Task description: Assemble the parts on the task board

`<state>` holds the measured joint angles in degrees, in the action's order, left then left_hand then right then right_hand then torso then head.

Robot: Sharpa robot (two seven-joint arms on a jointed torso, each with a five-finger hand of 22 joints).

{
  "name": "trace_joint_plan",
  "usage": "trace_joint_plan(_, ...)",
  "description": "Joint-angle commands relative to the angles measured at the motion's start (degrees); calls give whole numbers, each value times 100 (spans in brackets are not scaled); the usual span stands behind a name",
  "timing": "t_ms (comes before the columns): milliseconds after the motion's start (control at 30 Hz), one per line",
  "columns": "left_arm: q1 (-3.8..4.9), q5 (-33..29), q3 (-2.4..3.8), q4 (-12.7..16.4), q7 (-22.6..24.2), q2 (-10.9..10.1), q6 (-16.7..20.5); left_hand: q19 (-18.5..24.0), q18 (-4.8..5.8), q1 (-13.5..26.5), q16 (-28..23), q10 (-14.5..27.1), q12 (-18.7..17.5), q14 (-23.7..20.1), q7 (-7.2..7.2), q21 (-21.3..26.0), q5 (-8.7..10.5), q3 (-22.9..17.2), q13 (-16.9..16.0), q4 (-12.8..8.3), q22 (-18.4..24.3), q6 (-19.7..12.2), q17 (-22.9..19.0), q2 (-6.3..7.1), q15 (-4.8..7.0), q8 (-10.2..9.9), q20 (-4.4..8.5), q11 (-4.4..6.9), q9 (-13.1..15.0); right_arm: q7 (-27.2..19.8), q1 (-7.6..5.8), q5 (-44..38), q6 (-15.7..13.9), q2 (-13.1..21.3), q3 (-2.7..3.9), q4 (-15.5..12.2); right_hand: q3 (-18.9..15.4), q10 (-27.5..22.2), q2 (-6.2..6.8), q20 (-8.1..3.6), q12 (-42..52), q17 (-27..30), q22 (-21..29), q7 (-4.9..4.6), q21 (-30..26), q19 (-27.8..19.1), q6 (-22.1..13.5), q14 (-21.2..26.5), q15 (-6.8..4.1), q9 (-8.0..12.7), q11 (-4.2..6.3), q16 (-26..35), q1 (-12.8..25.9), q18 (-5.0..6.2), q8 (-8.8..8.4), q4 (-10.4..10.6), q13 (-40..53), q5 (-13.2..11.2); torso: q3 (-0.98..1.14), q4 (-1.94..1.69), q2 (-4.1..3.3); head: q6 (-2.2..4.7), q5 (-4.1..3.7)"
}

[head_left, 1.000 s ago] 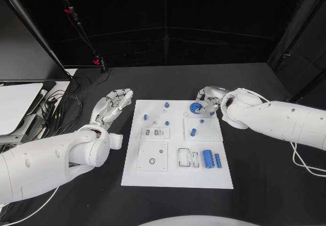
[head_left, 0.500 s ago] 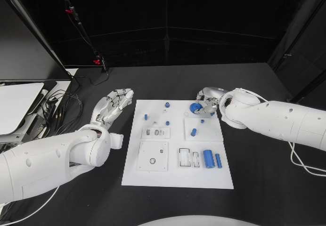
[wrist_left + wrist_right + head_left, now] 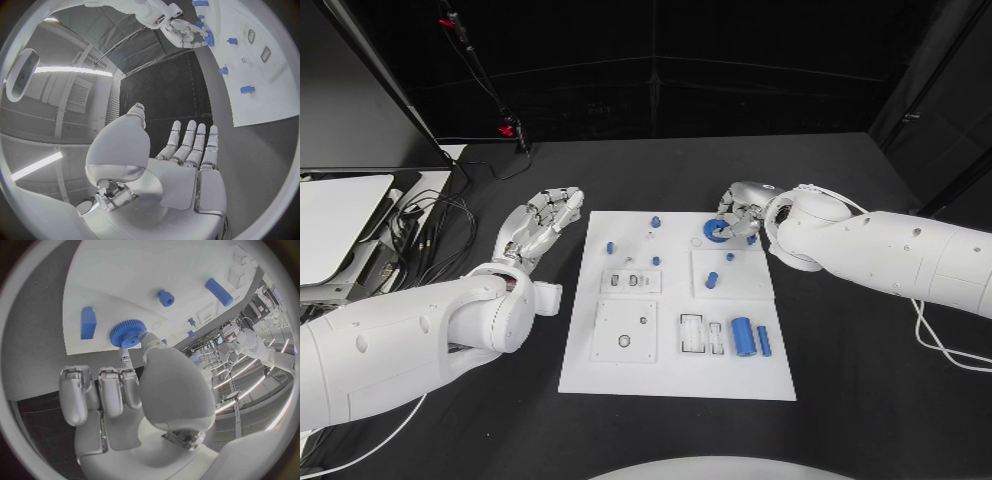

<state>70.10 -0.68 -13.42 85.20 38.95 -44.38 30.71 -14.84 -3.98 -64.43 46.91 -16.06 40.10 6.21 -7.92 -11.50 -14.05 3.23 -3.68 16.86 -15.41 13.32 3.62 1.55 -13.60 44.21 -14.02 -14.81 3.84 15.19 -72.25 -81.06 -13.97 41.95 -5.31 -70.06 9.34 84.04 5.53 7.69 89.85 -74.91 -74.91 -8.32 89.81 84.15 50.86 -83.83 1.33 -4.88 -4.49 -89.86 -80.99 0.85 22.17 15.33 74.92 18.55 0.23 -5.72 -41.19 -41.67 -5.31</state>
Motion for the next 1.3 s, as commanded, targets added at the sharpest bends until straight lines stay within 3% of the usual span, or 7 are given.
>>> trace_joint_plan(33,7,36,5,9,1930,0,-40,0,-52,6,18,2,19,-9,-913,-18,-35,-47,-1,1,-7,35,9,-41,-44,-15,-44,-31,-9,35,29,-14,17,8,-24,-27,66,596,-95,-35,15,-1509,-1509,86,19,585,228,-617,-52,20,51,-14,-76,-85,-73,-20,1508,25,1,-1,-1,1,5)
trace_joint_plan(200,7,36,5,12,1928,-3,-40,0,-52,6,18,2,19,-9,-913,-18,-35,-47,-1,1,-7,35,9,-41,-44,-15,-44,-31,-9,-93,33,1,-259,39,-24,-79,161,596,-113,-61,15,-1509,-1509,112,19,585,512,-617,-77,61,77,-14,-174,-85,-247,-122,1508,34,1,-5,-1,5,18)
trace_joint_plan(400,7,36,4,10,1924,-9,-36,3,-52,-2,21,1,19,-7,-913,-22,-38,-49,0,0,-9,36,8,-66,-47,-17,-48,-32,-9,-431,36,21,-1004,104,-23,-209,191,596,-101,-66,15,-1509,-1509,113,19,585,607,-617,-70,74,78,-14,-223,-85,-333,-180,1508,47,-1,8,3,24,38)
trace_joint_plan(500,7,36,4,6,1920,-7,-38,3,-52,-2,21,1,19,-7,-913,-22,-38,-49,0,0,-9,36,8,-66,-47,-17,-48,-32,-9,-600,35,66,-1332,137,-20,-303,201,596,-93,-66,15,-1509,-1509,114,19,585,661,-617,-62,76,80,-14,-244,-85,-364,-207,1508,46,-3,-4,5,25,33)
trace_joint_plan(667,7,36,4,-2,1913,1,-43,3,-52,-2,21,1,19,-7,-913,-22,-38,-49,0,0,-9,36,8,-66,-47,-17,-48,-32,-9,-784,31,131,-1660,139,-12,-464,212,596,-88,-64,15,-1509,-1509,113,19,585,704,-617,-57,79,80,-14,-266,-85,-403,-236,1508,47,-2,-3,1,39,43)
trace_joint_plan(1000,7,36,3,-11,1906,13,-48,6,-52,-5,22,0,19,-6,-913,-23,-40,-50,0,0,-8,37,8,-79,-50,-19,-51,-32,-9,-816,25,168,-1521,-172,-5,-551,218,596,-85,-62,15,-1509,-1509,103,19,585,717,-617,-52,85,74,-14,-277,-85,-444,-253,1508,38,-2,-5,-1,36,96)
trace_joint_plan(1300,7,36,3,-13,1901,19,-49,6,-52,-5,22,0,19,-6,-913,-23,-40,-50,0,0,-8,37,8,-79,-50,-19,-51,-32,-9,-891,25,158,-1260,-609,-3,-357,216,596,-77,-59,15,-1509,-1509,96,19,585,726,-617,-49,89,66,-14,-278,-85,-474,-262,1508,25,1,-6,-4,16,150)
